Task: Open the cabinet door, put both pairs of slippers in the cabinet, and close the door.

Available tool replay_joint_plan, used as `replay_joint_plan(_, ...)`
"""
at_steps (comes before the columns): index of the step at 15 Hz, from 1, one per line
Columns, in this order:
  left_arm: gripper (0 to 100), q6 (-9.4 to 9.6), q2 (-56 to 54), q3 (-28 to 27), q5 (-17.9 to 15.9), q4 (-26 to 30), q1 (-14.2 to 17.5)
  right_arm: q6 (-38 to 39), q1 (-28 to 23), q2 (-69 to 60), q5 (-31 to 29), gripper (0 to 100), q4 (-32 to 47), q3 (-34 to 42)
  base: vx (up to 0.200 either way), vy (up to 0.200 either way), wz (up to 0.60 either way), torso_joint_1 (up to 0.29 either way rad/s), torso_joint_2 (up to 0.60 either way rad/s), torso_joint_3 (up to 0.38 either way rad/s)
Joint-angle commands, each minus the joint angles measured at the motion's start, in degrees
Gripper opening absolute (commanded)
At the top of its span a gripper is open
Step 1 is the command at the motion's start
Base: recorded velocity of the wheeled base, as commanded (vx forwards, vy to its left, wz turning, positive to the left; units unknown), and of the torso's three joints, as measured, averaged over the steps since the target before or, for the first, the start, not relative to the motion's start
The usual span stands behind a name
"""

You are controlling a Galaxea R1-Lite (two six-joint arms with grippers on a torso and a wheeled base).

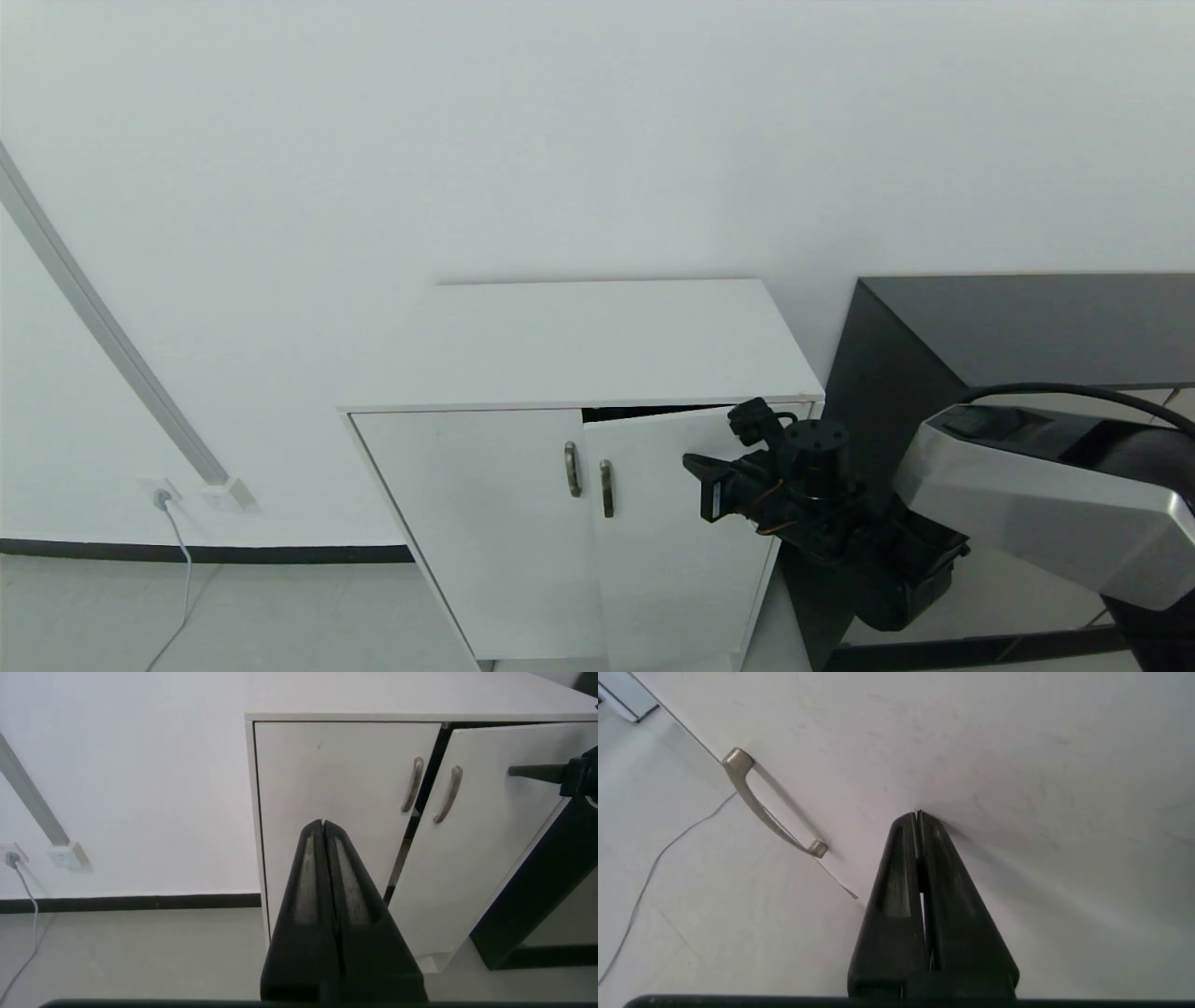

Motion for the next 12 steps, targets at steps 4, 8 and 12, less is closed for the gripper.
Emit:
replay_joint_plan(4, 0, -0.04, -0.02, 0.00, 0.02, 0.00, -0.01, 0.06, -0.88, 1.30, 0.10, 0, -0.08, -1.43, 0.000, 0.000, 0.00, 0.000, 0.00, 0.000)
replay_joint_plan(8, 0, -0.04, -0.02, 0.00, 0.02, 0.00, -0.01, 0.06, -1.05, 1.38, 0.01, 0, -0.08, -2.05, 0.000, 0.000, 0.00, 0.000, 0.00, 0.000)
replay_joint_plan(12, 0, -0.04, -0.02, 0.00, 0.02, 0.00, -0.01, 0.06, -1.23, 1.65, 0.01, 0, 0.10, -2.75, 0.000, 0.000, 0.00, 0.000, 0.00, 0.000)
